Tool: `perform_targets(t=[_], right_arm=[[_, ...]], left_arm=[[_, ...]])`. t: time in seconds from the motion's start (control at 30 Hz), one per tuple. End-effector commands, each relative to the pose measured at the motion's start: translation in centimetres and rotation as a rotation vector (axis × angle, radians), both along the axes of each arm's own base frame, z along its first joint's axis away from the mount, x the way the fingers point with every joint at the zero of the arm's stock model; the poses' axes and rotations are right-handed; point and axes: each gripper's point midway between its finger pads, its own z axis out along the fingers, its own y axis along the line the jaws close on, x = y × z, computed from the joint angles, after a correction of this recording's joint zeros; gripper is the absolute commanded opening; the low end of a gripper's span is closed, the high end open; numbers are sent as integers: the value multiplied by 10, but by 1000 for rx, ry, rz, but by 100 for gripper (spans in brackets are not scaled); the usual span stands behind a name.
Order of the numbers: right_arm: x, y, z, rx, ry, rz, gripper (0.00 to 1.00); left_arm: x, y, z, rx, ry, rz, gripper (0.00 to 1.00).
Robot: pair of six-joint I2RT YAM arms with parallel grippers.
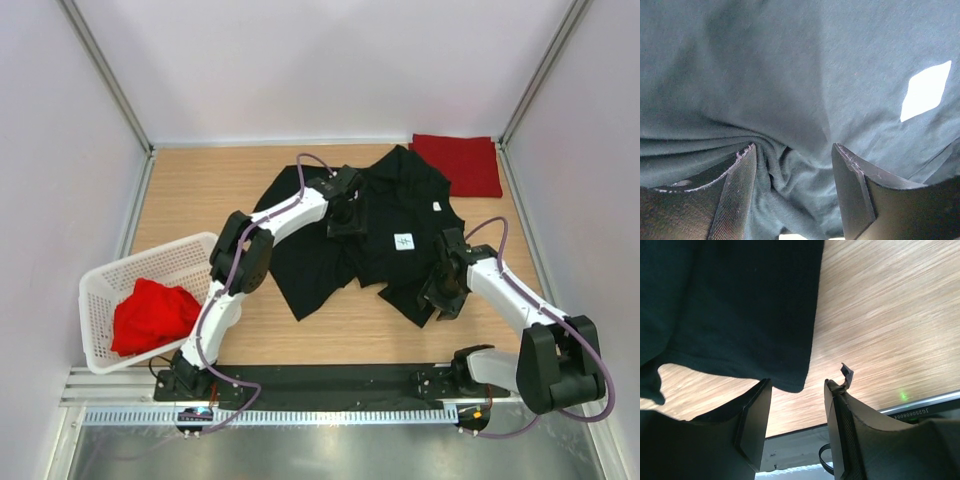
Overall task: Fold and stack the t-shirts
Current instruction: Flatten the tshirt out
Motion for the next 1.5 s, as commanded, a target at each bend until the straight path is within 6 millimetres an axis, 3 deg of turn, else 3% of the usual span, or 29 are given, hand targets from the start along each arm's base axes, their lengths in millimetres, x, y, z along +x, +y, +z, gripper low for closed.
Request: perform_targets(t=[0.0,0.07,0.1,0.13,0.17,0.2,0.27,0.3,0.33,0.37,0.4,0.43,0.5,0.53,0.6,0.63,0.83,1.2,1.47], right_arm=[[18,-3,9,-16,-51,-20,53],[19,-4,12,-24,-49,-11,53],[22,-6,15,-31,-57,-1,54],[21,-6,17,-35,-56,4,54],[22,-7,18,-40,-60,9,54],[23,-7,22,-40,-70,13,54],[24,-10,26,-51,-79,25,54],[26,-10,29,-52,-93,32,54],[27,-11,30,-59,-101,38,54],[28,-11,32,-59,-104,44,54],[29,-11,33,-60,-107,53,54],[30,-11,34,-61,-110,56,54],[32,-10,37,-54,-123,64,54],[32,-9,38,-49,-133,66,55],[30,-7,38,-35,-136,60,55],[30,-6,37,-29,-138,60,55],[20,-1,34,5,-138,47,55],[12,-1,28,20,-149,19,54],[18,-2,31,9,-160,20,55]], left_arm=[[-2,13,-2,84,17,-12,62],[-7,33,7,143,17,5,64],[-4,44,28,169,-29,30,65],[-7,52,35,188,-40,37,66],[-16,64,33,221,-28,42,68],[-19,72,60,206,-70,58,68],[-32,84,74,201,-78,89,68],[-48,95,65,225,-51,95,68],[-55,102,87,194,-82,126,66],[-64,109,90,200,-81,140,65],[-83,126,73,248,-36,153,64],[-89,137,89,238,-74,188,63],[-106,157,83,264,-56,254,61],[-121,174,73,298,-47,275,58],[-133,182,65,289,-26,312,55],[-146,191,51,312,10,318,53],[-181,194,29,256,87,366,52],[-191,182,11,219,102,309,51],[-199,182,3,235,149,301,47]])
